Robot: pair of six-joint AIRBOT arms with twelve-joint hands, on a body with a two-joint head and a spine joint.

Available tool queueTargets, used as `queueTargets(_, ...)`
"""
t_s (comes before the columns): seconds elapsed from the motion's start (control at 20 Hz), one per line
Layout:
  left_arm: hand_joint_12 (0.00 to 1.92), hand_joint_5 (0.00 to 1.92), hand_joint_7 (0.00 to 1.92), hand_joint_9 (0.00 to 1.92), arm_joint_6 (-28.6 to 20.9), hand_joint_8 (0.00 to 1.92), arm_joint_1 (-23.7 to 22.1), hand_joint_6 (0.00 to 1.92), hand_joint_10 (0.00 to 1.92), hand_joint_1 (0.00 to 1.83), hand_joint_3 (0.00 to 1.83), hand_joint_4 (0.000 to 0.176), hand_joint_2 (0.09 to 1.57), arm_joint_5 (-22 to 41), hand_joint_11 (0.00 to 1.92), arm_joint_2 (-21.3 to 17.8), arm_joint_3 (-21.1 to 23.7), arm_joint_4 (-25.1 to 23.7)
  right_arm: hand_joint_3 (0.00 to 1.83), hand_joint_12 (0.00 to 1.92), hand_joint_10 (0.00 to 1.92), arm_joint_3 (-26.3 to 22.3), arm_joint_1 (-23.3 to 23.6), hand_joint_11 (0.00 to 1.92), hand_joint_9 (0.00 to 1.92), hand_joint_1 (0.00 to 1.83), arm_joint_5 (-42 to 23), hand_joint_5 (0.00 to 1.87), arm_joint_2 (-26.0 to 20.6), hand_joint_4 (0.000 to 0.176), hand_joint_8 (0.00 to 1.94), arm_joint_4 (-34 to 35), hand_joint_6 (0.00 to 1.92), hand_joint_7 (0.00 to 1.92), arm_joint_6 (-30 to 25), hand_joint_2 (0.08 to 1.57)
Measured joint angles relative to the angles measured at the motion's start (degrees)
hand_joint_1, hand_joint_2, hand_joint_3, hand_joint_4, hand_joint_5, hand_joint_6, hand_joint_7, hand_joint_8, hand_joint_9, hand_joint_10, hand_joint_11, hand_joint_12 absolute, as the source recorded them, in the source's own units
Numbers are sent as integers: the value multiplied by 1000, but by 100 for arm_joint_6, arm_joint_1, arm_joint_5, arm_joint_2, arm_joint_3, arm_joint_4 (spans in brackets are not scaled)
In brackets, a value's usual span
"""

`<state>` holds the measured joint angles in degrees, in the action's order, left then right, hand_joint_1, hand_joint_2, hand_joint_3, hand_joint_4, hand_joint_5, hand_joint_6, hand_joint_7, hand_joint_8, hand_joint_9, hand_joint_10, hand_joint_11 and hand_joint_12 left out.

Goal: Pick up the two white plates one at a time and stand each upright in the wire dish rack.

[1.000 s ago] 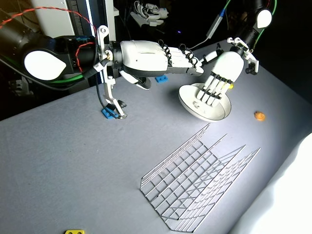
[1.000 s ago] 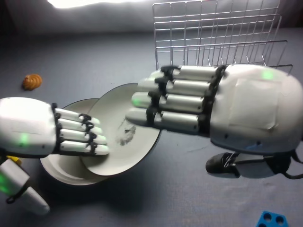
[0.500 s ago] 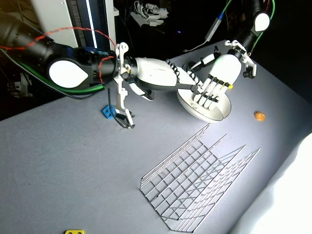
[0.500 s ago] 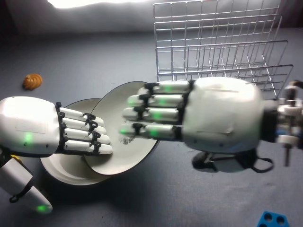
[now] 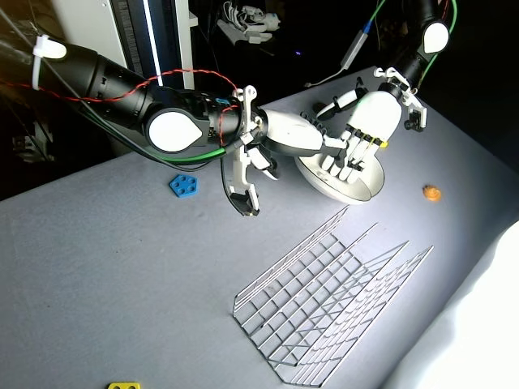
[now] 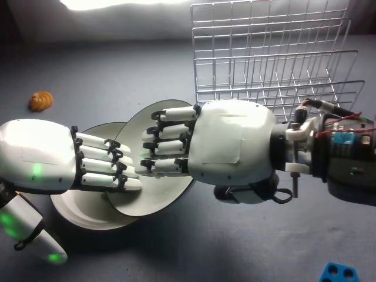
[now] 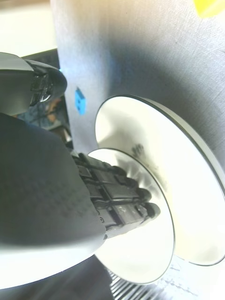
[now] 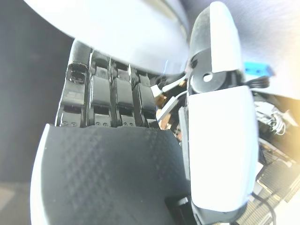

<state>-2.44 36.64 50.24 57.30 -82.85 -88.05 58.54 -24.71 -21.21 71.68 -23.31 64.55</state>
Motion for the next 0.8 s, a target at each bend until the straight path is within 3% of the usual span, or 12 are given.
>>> queueTargets(0.15,0,0,0,0,0,0,0,0,0,0,4,0,1004,13,0,15,-26,2,2,930,23,260,44,0,235,1145,44,246,273,0,8,9,7,266,2,1047)
queueTargets(0.5,0,0,0,0,0,0,0,0,0,0,5,0,1008,28,0,39,-74,7,1,1264,62,579,125,0,439,1209,66,473,614,0,30,168,41,504,7,1099)
queueTargets(0.8,0,0,0,0,0,0,0,0,0,0,6,0,1014,31,0,48,-85,7,0,1115,79,767,76,450,853,1251,48,847,763,0,27,280,42,898,4,1071)
